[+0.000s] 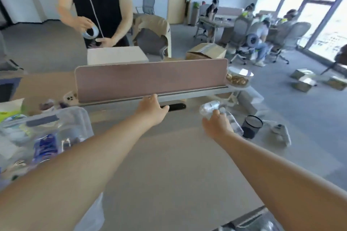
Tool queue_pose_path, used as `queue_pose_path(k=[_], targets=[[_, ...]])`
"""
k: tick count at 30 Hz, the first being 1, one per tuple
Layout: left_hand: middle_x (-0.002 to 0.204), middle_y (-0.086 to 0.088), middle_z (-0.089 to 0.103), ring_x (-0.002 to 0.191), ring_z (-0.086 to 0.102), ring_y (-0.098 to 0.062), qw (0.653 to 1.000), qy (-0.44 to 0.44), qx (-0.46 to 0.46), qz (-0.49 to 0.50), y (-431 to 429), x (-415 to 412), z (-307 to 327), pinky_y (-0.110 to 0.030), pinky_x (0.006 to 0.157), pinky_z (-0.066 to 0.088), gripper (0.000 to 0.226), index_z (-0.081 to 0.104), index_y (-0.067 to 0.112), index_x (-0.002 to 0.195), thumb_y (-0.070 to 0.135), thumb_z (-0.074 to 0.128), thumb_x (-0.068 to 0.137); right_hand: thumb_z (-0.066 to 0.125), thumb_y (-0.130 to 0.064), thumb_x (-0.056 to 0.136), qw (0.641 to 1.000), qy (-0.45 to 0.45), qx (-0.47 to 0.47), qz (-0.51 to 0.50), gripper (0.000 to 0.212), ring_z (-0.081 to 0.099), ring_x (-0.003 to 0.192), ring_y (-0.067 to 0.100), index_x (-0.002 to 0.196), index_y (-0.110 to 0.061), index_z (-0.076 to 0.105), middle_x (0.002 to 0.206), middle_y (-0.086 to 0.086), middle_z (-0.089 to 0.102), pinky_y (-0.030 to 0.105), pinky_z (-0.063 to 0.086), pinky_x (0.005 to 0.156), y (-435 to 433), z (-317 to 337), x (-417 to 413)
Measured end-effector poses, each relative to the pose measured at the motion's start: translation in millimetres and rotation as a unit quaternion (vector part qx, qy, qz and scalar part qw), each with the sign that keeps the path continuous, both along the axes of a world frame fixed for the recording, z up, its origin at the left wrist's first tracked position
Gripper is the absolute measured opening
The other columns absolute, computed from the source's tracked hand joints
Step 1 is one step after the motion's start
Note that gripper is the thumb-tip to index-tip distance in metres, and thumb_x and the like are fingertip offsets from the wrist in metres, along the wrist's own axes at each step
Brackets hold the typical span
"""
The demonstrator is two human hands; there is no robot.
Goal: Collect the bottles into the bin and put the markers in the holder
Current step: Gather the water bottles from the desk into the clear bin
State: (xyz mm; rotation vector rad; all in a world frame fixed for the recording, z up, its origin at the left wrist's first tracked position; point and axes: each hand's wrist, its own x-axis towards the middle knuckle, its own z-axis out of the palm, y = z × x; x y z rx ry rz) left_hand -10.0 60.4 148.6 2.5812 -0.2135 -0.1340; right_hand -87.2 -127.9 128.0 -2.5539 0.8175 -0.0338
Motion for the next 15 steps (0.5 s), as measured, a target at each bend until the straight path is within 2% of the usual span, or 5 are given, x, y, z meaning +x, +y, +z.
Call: queue_pose_path(k=[3, 7, 10, 13, 15], targets=[[0.14, -0.015, 0.043, 0.127, 0.044, -0.033, 0.997, 0.011, 0.029, -0.066, -79, -1, -15, -0.04, 0.101, 0.04, 0.064, 0.038, 0.012, 0.142, 0.049, 0.05, 0.091, 0.032, -0.031, 0.09, 0.997, 0.021, -0.008, -0.07, 0.054, 0.041, 0.126, 0.036, 0.137, -0.006, 0.037, 0.136, 0.018, 0.042, 0.042, 0.036, 0.099, -72, -15, -23], [0.144, -0.016, 0.037, 0.129, 0.043, -0.033, 0.99, 0.042, 0.045, -0.127, -174, 5, -44, -0.044, 0.103, 0.042, 0.072, 0.027, 0.016, 0.149, 0.052, 0.048, 0.091, 0.041, -0.033, 0.096, 0.988, 0.038, 0.016, -0.151, 0.049, 0.044, 0.124, 0.039, 0.133, -0.001, 0.04, 0.133, 0.022, 0.043, 0.041, 0.039, 0.099, -155, -39, -36], [0.147, -0.014, 0.035, 0.132, 0.039, -0.033, 0.988, 0.057, 0.061, -0.132, -232, 21, -65, -0.043, 0.103, 0.04, 0.072, 0.025, 0.015, 0.15, 0.05, 0.049, 0.092, 0.042, -0.029, 0.095, 0.986, 0.051, 0.022, -0.155, 0.044, 0.049, 0.117, 0.038, 0.128, -0.001, 0.045, 0.128, 0.02, 0.049, 0.041, 0.043, 0.092, -208, -57, -20], [0.151, -0.014, 0.03, 0.134, 0.038, -0.033, 0.985, 0.085, 0.083, -0.122, -273, 43, -84, -0.042, 0.103, 0.039, 0.071, 0.025, 0.013, 0.15, 0.047, 0.048, 0.093, 0.041, -0.027, 0.095, 0.985, 0.047, 0.071, -0.152, 0.042, 0.048, 0.119, 0.039, 0.128, -0.001, 0.043, 0.13, 0.02, 0.044, 0.042, 0.043, 0.095, -237, -70, 16], [0.149, -0.014, 0.033, 0.132, 0.04, -0.032, 0.986, 0.096, 0.089, -0.104, -296, 64, -93, -0.04, 0.101, 0.04, 0.067, 0.028, 0.012, 0.148, 0.045, 0.049, 0.094, 0.042, -0.026, 0.094, 0.989, 0.027, 0.093, -0.11, 0.04, 0.048, 0.119, 0.038, 0.127, -0.003, 0.044, 0.131, 0.019, 0.044, 0.041, 0.041, 0.096, -248, -76, 51]])
